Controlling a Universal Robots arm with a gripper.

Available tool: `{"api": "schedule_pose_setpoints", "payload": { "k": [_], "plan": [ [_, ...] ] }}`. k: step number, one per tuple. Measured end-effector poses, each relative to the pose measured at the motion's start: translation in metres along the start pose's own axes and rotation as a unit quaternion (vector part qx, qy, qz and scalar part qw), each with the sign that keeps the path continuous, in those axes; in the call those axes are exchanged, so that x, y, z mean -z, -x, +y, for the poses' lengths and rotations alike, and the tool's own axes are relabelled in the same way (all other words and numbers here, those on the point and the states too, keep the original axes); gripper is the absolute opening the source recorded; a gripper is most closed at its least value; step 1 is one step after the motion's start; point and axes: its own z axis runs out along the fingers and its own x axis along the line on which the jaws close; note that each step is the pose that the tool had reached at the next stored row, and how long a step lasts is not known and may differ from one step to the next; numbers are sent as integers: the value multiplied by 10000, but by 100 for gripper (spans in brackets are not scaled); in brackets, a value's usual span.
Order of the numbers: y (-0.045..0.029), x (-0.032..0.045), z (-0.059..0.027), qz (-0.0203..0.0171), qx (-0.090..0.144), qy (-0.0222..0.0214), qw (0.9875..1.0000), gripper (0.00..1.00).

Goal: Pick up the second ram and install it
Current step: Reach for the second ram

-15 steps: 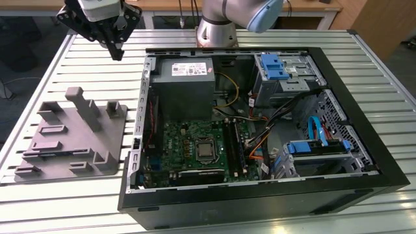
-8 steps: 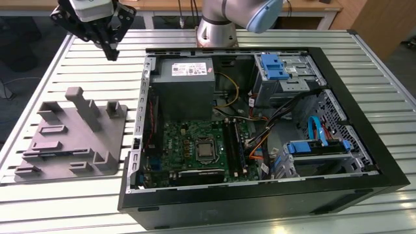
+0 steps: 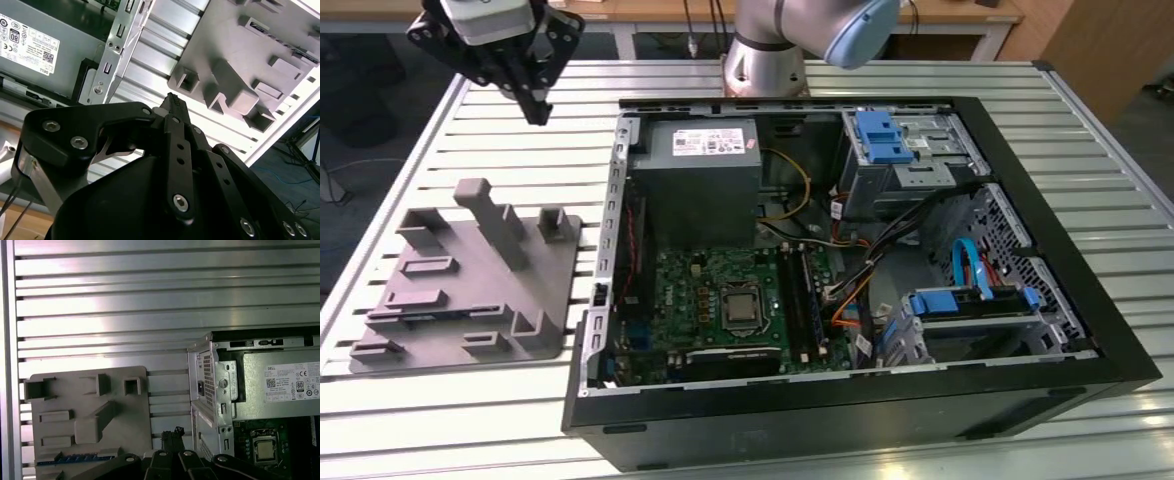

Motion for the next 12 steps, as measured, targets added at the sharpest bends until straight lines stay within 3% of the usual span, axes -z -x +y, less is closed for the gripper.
{"api": "schedule_pose_setpoints", "payload": {
  "k": [12],
  "plan": [
    [-169,2,-13,0,0,0,10000,10]
  ]
}}
